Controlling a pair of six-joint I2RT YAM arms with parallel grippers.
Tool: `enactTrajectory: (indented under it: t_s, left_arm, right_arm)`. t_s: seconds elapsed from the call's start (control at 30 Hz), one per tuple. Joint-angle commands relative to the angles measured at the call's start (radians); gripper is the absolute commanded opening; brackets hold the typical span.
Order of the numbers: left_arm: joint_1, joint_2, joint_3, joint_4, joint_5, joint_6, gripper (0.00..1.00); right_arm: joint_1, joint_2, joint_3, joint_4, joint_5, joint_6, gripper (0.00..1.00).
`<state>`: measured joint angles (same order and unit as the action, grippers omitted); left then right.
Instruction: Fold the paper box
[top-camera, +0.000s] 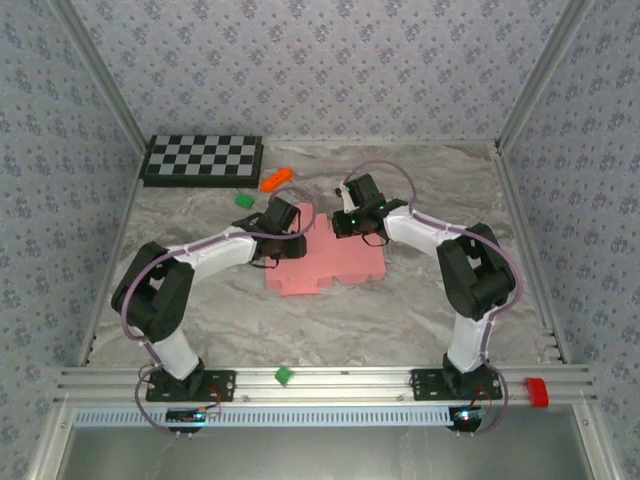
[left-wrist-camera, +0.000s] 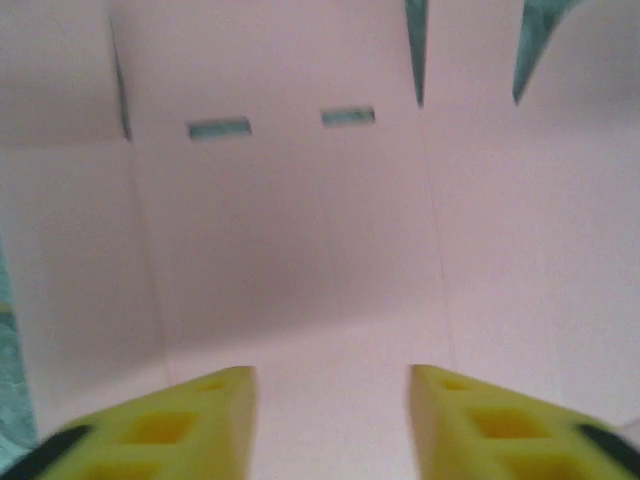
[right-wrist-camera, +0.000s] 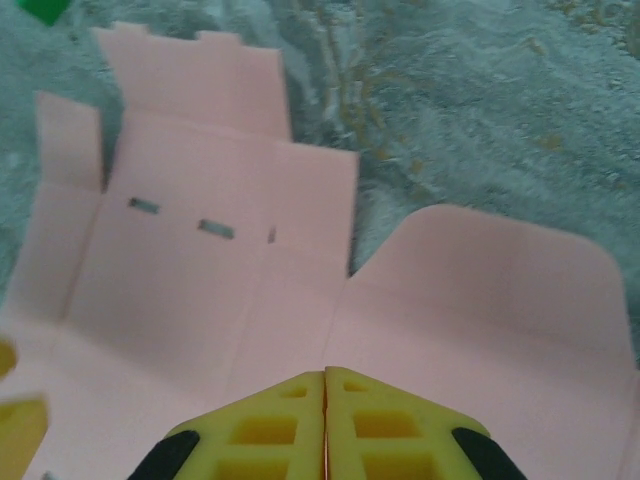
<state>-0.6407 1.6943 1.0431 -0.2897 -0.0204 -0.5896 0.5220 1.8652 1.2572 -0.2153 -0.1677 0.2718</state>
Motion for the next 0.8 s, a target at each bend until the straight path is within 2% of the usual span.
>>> enactTrajectory:
  t_s: [0.0, 0.03, 0.23, 0.57, 0.77]
  left_arm:
    - [-0.021, -0.001, -0.047, 0.005, 0.028, -0.070, 0.24]
    - [-0.025, -0.001, -0.062, 0.021, 0.029, -0.086, 0.19]
    - [-0.034, 0.055, -0.097, 0.065, 0.031, -0.136, 0.13]
    - [-0.028, 0.206, 0.041, -0.001, -0.020, -0.026, 0.17]
    - [-0.007, 0.281, 0.156, -0.019, 0.011, 0.051, 0.23]
  right_arm:
    - [-0.016, 0.057, 0.024, -0.094, 0.024, -0.047, 0.08]
    - [-0.019, 0.063, 0.019, -0.098, 0.027, -0.047, 0.07]
    - [-0.025, 0.066, -0.073, -0.061, 0.019, -0.024, 0.07]
    - [0.009, -0.048, -0.314, -0.015, 0.019, 0.025, 0.08]
    - [0.081, -0.122, -0.406, 0.031, -0.007, 0.095, 0.09]
